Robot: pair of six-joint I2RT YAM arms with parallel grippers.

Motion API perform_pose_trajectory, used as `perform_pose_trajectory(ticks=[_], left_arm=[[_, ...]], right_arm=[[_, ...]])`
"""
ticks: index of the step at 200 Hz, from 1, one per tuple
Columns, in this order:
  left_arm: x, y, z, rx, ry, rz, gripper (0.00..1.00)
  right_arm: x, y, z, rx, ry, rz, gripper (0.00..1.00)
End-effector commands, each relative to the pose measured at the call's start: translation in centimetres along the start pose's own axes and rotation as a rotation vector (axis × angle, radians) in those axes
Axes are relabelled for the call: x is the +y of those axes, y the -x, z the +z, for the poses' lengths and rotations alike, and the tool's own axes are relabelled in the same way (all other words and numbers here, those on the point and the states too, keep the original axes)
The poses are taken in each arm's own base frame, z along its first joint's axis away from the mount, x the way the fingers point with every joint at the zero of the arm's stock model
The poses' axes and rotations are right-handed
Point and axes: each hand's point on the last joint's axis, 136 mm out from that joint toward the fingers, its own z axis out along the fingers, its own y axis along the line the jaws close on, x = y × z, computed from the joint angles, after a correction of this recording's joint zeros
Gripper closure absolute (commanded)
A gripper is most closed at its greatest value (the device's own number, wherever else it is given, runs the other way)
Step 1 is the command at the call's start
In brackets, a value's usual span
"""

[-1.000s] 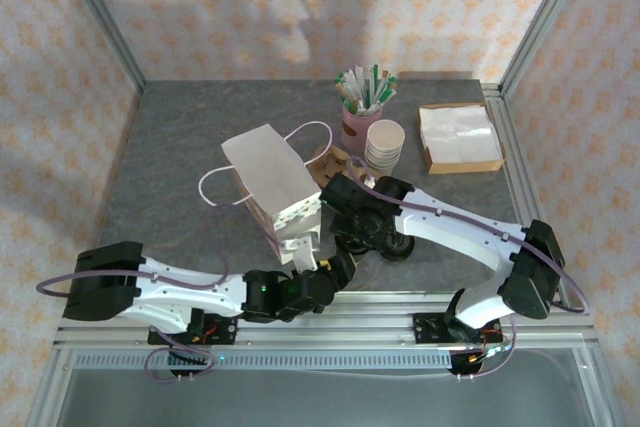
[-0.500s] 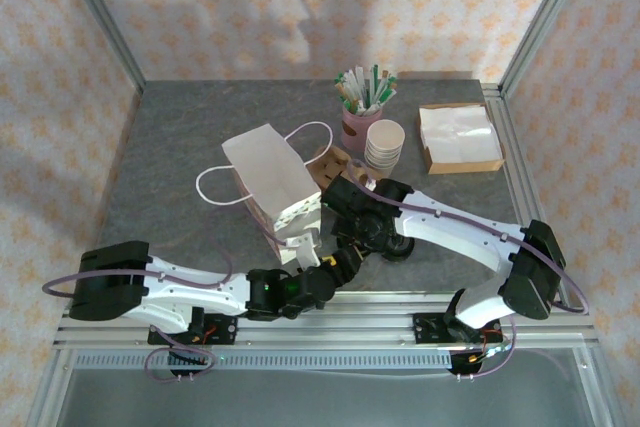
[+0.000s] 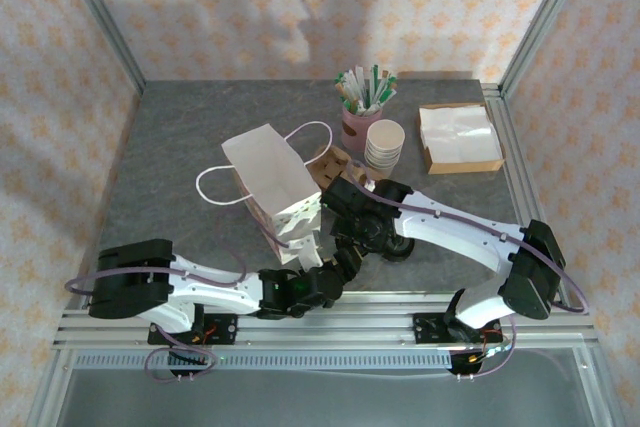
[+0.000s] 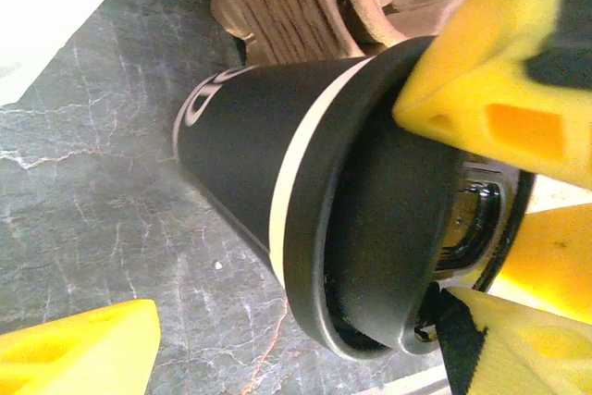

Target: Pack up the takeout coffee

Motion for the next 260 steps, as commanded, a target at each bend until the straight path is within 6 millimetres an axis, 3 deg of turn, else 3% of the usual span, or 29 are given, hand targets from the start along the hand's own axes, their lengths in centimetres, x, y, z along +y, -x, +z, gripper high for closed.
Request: perform_pose_trajectory(ticks=[1,32,84,163,202,260], left_arm=[[1.4,0.6,0.5,-0.036,0.055,0.002,0.21],[0.7,0.6,0.3,-0.031,0.055,0.023,0.21],[-2.6,1.7,-0.9,-0.023,0.012,0.069,0.21],[-2.6,2.6,-1.0,-0.062,0.025,0.073,0.19],[-2.4,3.1,-0.9,-0.075,0.034,0.069,0.19],[-3.5,3.7,-1.5,-0.079,-0.001,0.079,0.2]], right_arm=[[0.0,-0.2,-0.3,-0.003,0.016,0.007,0.27],[0.1,-0.4,0.0,0.01,0.013,0.002,0.26],[0.4,-0.4,0.1,0.009,0.016,-0.003,0.2],[0.9,0.3,-0.6,0.003,0.061,0.028,0.26],[0.6,0.8,-0.1,-0.001,0.054,0.045,0.28],[1.3,2.0,-0.4,-0.026,0.059,0.052,0.28]])
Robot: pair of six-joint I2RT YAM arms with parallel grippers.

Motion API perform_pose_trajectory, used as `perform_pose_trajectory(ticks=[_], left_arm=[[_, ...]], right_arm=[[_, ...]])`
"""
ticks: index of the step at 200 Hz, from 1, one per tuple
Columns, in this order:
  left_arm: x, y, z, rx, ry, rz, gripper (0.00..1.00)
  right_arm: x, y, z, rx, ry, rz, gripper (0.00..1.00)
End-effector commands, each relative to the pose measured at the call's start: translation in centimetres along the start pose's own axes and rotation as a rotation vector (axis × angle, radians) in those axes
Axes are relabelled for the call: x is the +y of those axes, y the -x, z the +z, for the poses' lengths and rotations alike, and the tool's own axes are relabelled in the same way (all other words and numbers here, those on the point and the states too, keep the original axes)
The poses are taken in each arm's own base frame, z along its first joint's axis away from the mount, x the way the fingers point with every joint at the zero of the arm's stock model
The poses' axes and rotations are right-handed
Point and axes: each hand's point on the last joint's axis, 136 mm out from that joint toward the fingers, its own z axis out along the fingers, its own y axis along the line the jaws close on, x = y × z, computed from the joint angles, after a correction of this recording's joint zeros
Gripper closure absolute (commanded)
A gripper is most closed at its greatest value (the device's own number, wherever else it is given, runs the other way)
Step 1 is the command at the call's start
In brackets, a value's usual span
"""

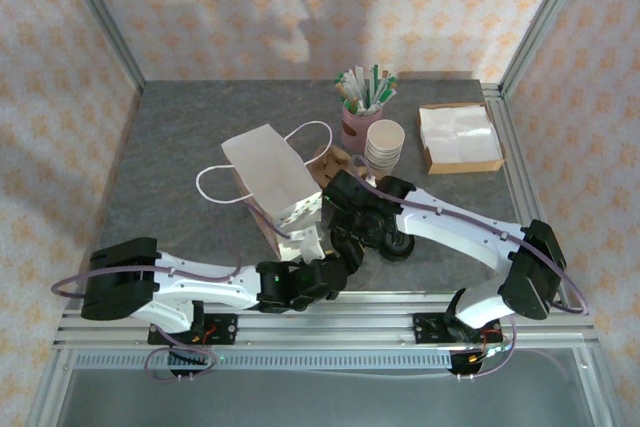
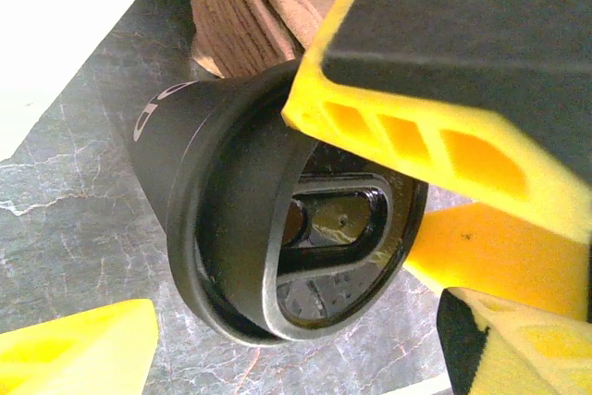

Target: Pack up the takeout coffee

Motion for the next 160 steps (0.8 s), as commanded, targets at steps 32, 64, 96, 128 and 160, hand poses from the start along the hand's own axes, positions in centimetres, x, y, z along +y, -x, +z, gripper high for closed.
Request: perform_pose_trajectory(ticks=[32,64,96,128,160], left_arm=[[-1.2,2.4,-1.2,-0.069,-0.015,0.022,0.19],[-1.6,3.0,-1.8,-0.073,-0.02,0.035,0.2],[-2.1,3.5,-2.4,-0.068,-0.023,0.051,0.2],[-3.1,4.4,-3.7,-0.052,-0.013,0.096,0.2],[-3.5,5.5,-5.0,-0.053,0.007,0.152,0.22]], right_arm=[[0.4,1.0,-0.2,-0.007,0.018,0.031,0.28],[0.5,1.6,-0.4,0.001,0.036,0.057,0.28],[0.6,1.7,-0.1,0.025,0.027,0.061,0.27],[0.6,1.6,-0.3,0.053,0.018,0.057,0.27],[-0.8,1.3,-1.2,0.072,-0.04,0.015,0.27]])
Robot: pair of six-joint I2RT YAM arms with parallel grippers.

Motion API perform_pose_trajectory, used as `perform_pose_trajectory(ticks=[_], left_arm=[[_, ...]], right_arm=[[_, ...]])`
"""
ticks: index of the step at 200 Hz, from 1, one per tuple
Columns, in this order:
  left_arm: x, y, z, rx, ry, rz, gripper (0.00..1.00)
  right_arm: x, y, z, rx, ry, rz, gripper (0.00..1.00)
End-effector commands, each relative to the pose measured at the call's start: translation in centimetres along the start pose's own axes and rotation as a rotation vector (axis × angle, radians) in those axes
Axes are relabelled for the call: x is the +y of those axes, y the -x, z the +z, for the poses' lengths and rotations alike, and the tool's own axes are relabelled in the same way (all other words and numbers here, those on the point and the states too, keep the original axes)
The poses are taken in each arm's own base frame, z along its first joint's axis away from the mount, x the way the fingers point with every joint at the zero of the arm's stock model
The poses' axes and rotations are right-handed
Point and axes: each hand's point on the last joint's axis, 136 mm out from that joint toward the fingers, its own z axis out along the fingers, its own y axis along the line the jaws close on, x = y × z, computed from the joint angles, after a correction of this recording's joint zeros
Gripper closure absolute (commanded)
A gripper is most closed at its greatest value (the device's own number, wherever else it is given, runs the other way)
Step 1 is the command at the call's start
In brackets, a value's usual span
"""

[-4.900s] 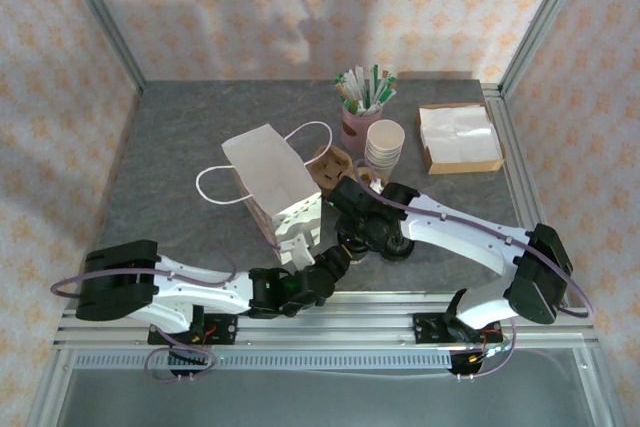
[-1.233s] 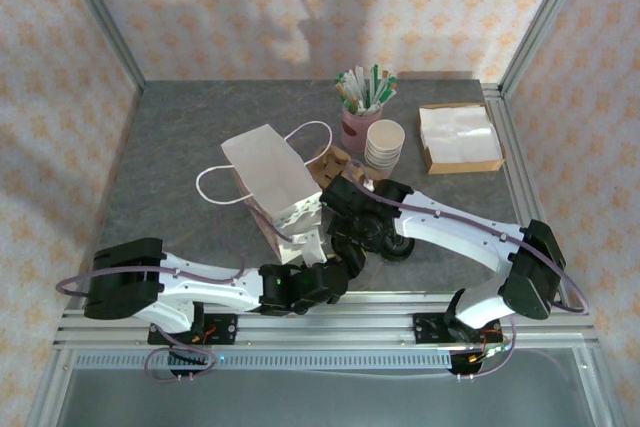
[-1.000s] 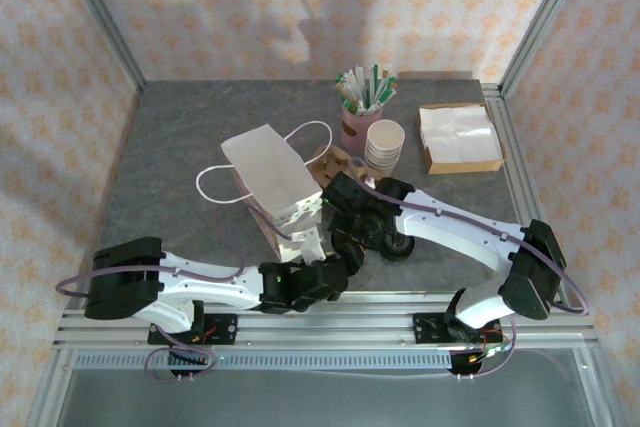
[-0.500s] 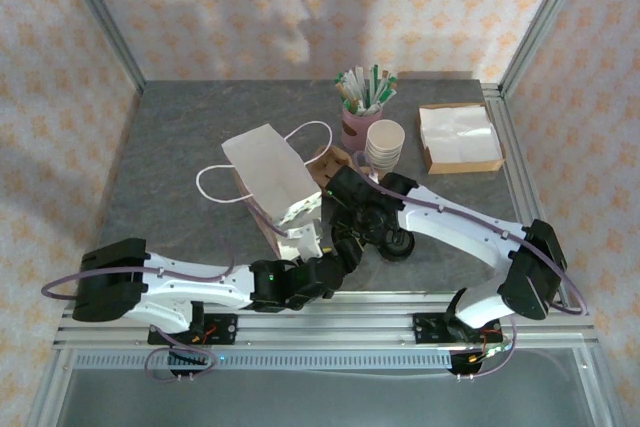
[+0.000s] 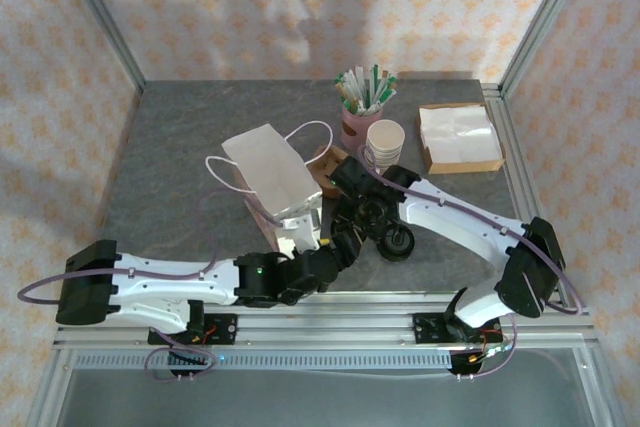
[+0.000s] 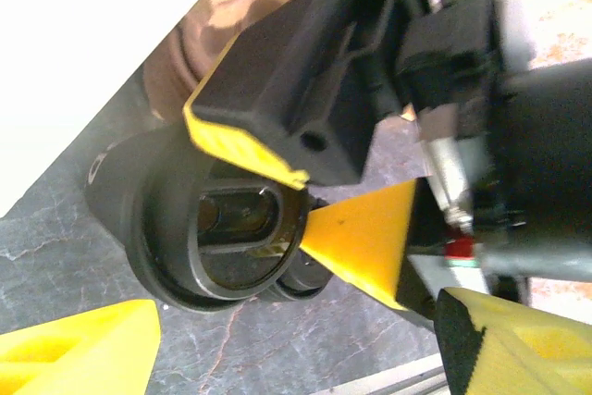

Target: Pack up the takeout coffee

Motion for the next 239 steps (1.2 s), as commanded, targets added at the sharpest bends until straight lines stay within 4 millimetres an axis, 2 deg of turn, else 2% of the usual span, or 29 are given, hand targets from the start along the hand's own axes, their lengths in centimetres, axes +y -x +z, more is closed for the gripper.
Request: perform_pose_trajectory(ticks=[1,25,72,107,137,165,198,239], left_arm=[[0.4,1.6,-1.3,-0.028,0.052,0.092,0.22],[0.4,2.3,-2.1,-0.04,0.041,0.092,0.23],[0.7,3.6,-3.5,-0.061,0.047,0.096,0.25],[1.0,4.0,-4.0,-0.061,0.042,0.081,0.25],[1.2,4.5,-4.5,-0.07,0.04,0.071,0.25],[1.6,4.9,-4.9,-0.081,0.041,0.067,0.26],[2.0,5.0,-5.0,-0.084,0.045,0.066,0.26],[2.3,5.3,-5.3,-0.091,0.051,0.072,0.26]], right_arm=[[-1.3,-0.1,-1.1,0.021,-0.063,-0.042,0.27],[-2.2,-0.5,-1.7,0.039,-0.085,-0.053,0.27],[-3.4,-1.9,-1.4,0.111,-0.122,-0.06,0.27],[-3.2,-1.9,-2.1,0.129,-0.131,-0.079,0.26],[-3.3,-2.5,-1.4,0.167,-0.15,-0.079,0.26],[-3.5,-1.8,-1.1,0.145,-0.183,-0.083,0.22],[-2.7,-0.7,-1.5,0.106,-0.174,-0.095,0.14],[-2.1,-0.3,-2.2,0.086,-0.154,-0.126,0.13]])
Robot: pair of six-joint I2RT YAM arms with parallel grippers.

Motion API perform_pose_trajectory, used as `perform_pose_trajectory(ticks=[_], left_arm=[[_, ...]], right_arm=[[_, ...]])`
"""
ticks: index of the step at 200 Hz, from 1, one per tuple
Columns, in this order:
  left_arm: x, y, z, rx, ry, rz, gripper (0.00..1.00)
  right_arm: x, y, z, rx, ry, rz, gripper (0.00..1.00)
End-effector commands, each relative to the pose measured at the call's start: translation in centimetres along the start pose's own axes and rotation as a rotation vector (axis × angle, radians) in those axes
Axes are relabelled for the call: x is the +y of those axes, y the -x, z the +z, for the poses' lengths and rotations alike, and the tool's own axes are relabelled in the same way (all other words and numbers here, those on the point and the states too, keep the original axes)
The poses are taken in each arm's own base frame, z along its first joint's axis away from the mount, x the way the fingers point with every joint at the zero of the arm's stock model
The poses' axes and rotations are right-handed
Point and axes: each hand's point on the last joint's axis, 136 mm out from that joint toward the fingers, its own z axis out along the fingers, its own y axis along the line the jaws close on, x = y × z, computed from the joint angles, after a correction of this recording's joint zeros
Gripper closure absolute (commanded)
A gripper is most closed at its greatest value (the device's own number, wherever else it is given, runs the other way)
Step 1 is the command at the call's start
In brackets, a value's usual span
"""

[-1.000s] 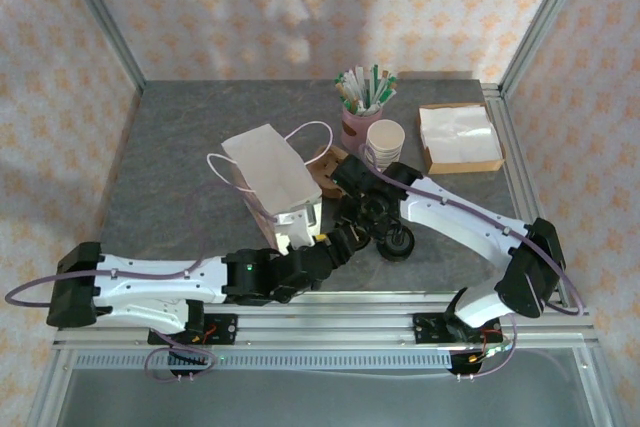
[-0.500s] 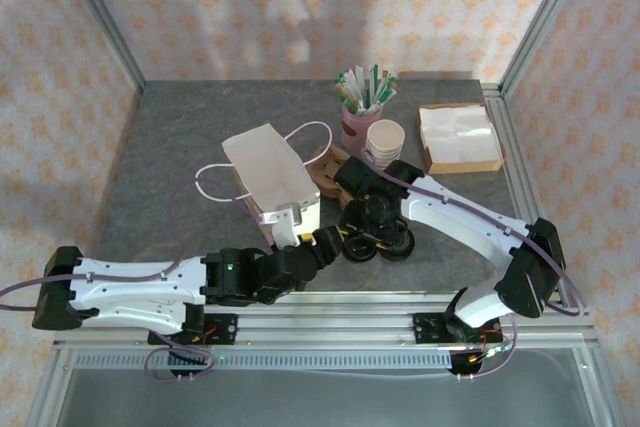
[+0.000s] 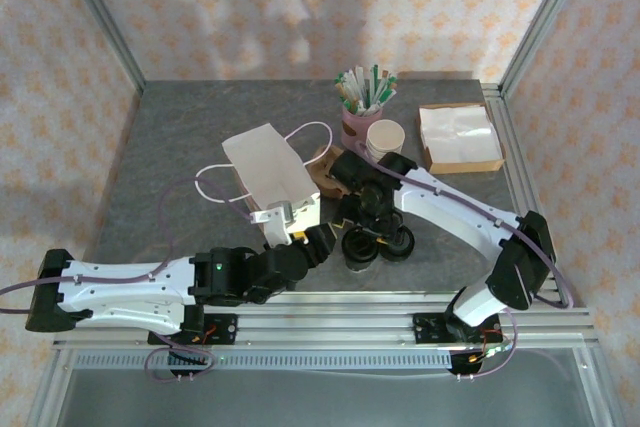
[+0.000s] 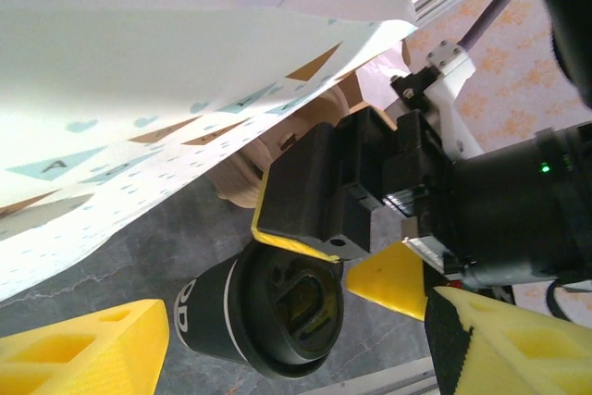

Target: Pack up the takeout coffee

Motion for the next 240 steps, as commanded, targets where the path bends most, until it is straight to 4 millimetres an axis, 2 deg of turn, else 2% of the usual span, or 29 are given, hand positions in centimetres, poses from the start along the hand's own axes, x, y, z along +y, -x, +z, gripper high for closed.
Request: perform_pose_trajectory(ticks=[1,37,79,103,117,146,151,163,182,210,240], left_arm=[[1.4,1.0,-0.4,-0.054,0.041,0.028,0.26],[1.5,2.1,-1.4,-0.066,0.047,0.078,0.26],[-1.4,2.7,-3.2,0.002,-0.046,0.196,0.24],[-2.3,3.2,-4.5,0.053,-0.072,0.29,0.23],[-2.4,4.1,-5.6,0.061,-0.081,0.34,0.23],[-1.0,7.9,-8.4,-0.022,-0.062,0.369,0.24],[-0.7,8.7,-8.8,-0.047,-0.057,0.367,0.24],[0.7,10.8,-9.8,-0.112,-0.017,0.355,0.26],[2.1,14.0,-11.5,-0.2,0.037,0.349,0.29],[4.0,17.0,-12.6,-0.295,0.114,0.295,0.27],[5.0,16.4,-10.4,-0.189,0.161,0.223,0.26]], right_arm=[[-0.5,0.7,-0.9,-0.039,-0.028,-0.029,0.13],[-1.7,1.3,-2.6,-0.112,-0.027,-0.098,0.13],[-2.5,1.6,-4.8,-0.207,0.058,-0.194,0.14],[-2.8,2.4,-6.4,-0.276,0.055,-0.252,0.16],[-2.8,3.1,-7.2,-0.316,0.033,-0.313,0.18],[-2.0,5.0,-8.8,-0.42,-0.023,-0.503,0.29],[-1.7,5.5,-9.2,-0.442,-0.04,-0.532,0.34],[-0.9,6.1,-9.7,-0.46,-0.068,-0.613,0.37],[1.1,6.1,-9.3,-0.433,-0.077,-0.836,0.57],[2.9,7.6,-6.8,-0.449,-0.159,-1.089,0.57],[4.6,9.3,-6.1,-0.439,-0.247,-1.162,0.54]])
